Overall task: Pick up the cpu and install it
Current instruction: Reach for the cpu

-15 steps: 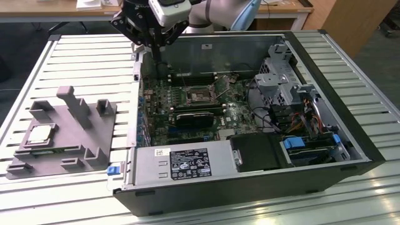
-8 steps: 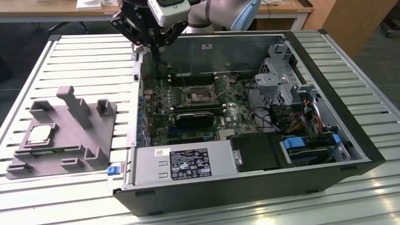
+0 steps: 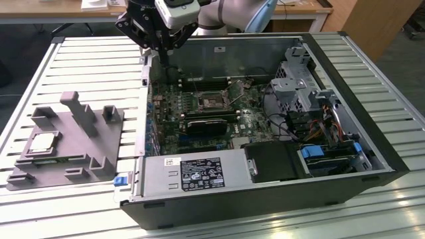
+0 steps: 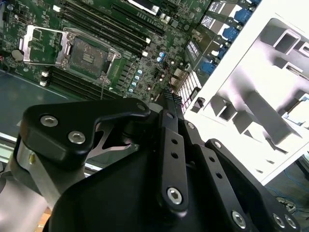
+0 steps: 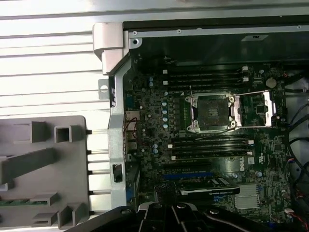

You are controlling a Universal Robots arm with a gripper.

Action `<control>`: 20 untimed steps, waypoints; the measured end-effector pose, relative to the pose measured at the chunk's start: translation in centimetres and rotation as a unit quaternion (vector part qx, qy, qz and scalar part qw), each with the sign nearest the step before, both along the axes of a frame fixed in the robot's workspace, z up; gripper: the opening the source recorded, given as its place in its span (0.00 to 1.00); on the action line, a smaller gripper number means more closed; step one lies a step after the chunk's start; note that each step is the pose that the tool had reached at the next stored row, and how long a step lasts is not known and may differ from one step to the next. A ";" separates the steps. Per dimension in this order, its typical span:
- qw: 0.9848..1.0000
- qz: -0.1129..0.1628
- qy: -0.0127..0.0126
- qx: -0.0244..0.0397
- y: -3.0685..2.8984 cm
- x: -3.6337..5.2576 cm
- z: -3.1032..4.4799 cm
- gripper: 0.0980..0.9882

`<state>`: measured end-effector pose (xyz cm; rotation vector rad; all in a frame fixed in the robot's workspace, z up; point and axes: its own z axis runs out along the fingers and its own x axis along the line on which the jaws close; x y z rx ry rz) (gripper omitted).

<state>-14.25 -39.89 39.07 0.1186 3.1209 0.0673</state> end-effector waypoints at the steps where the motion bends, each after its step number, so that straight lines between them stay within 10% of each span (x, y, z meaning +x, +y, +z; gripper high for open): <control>1: 1.000 0.000 0.000 0.000 0.00 -0.03 -0.01 0.01; 20: 1.000 0.000 0.002 0.000 0.00 -0.57 -0.14 0.01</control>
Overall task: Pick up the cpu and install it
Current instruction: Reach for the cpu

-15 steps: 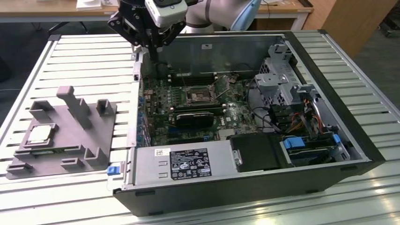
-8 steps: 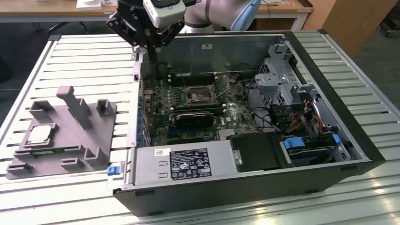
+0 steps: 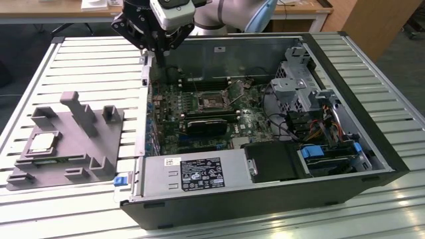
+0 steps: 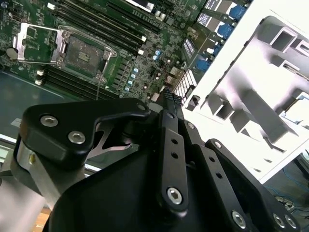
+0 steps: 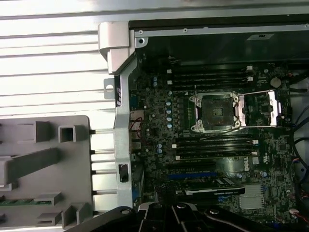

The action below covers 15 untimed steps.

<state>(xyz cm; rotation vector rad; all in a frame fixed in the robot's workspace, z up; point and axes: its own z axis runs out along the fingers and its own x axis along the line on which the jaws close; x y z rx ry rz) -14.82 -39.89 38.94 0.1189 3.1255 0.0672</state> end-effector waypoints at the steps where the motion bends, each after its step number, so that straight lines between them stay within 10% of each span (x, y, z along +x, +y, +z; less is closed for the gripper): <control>1: 1.000 0.000 0.000 0.000 0.00 -0.04 -0.01 0.01; 15: 1.000 0.000 0.002 0.000 0.00 -0.47 -0.10 0.01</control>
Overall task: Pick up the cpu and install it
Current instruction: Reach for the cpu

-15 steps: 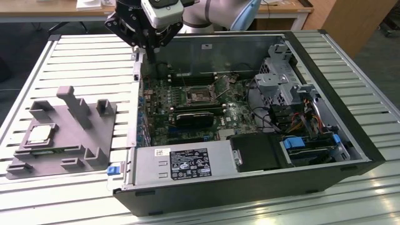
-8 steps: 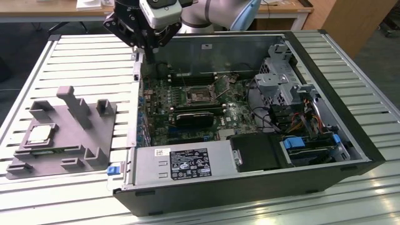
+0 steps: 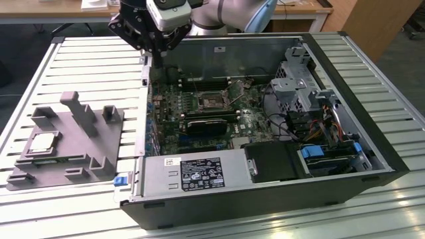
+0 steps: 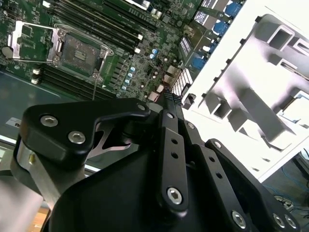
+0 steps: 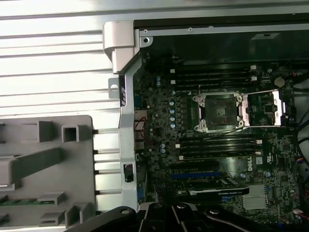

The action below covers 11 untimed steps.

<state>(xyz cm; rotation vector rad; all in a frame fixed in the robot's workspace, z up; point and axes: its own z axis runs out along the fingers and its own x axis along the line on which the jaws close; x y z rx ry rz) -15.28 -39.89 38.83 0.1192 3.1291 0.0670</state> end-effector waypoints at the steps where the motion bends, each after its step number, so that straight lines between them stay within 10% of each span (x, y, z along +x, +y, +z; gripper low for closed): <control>1: 1.000 0.000 0.000 0.000 0.00 -0.03 -0.01 0.01; 11: 1.000 0.000 0.001 0.000 0.00 -0.30 -0.07 0.01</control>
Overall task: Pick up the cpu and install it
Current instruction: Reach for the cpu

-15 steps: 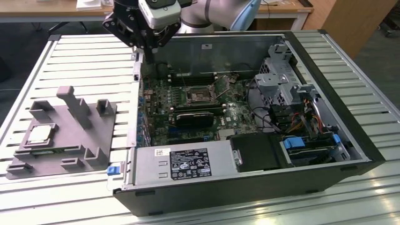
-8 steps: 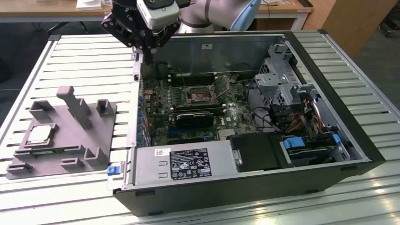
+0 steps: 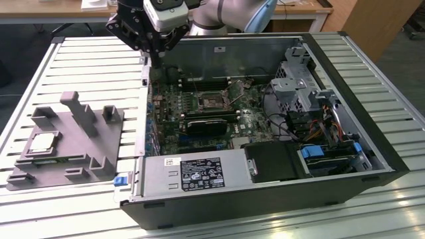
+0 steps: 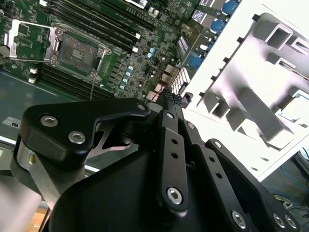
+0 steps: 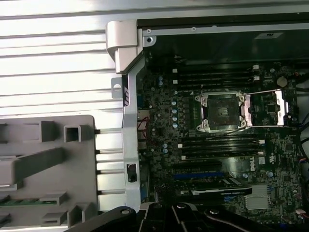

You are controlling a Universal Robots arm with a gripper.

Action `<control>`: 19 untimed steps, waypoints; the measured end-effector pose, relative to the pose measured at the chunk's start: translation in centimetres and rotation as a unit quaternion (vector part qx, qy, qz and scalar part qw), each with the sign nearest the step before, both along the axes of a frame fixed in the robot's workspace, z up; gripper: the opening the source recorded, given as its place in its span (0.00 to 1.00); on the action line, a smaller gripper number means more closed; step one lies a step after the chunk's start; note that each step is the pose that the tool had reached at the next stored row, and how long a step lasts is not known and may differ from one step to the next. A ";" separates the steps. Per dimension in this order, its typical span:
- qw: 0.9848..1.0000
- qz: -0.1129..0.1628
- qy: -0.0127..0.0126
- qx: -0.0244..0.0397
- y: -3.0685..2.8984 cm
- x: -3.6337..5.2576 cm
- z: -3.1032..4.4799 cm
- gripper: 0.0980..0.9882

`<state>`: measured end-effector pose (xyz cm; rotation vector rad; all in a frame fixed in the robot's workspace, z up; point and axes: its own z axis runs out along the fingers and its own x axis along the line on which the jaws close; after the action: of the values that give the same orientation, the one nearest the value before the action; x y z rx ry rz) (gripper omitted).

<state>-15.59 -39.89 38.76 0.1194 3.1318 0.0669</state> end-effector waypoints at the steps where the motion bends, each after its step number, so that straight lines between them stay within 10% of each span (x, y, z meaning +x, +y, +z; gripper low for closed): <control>1: 1.000 0.000 0.000 0.000 0.00 -0.03 -0.01 0.01; 19: 1.000 0.000 0.003 0.000 0.00 -0.55 -0.14 0.01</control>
<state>-16.13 -39.89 38.62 0.1198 3.1371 0.0666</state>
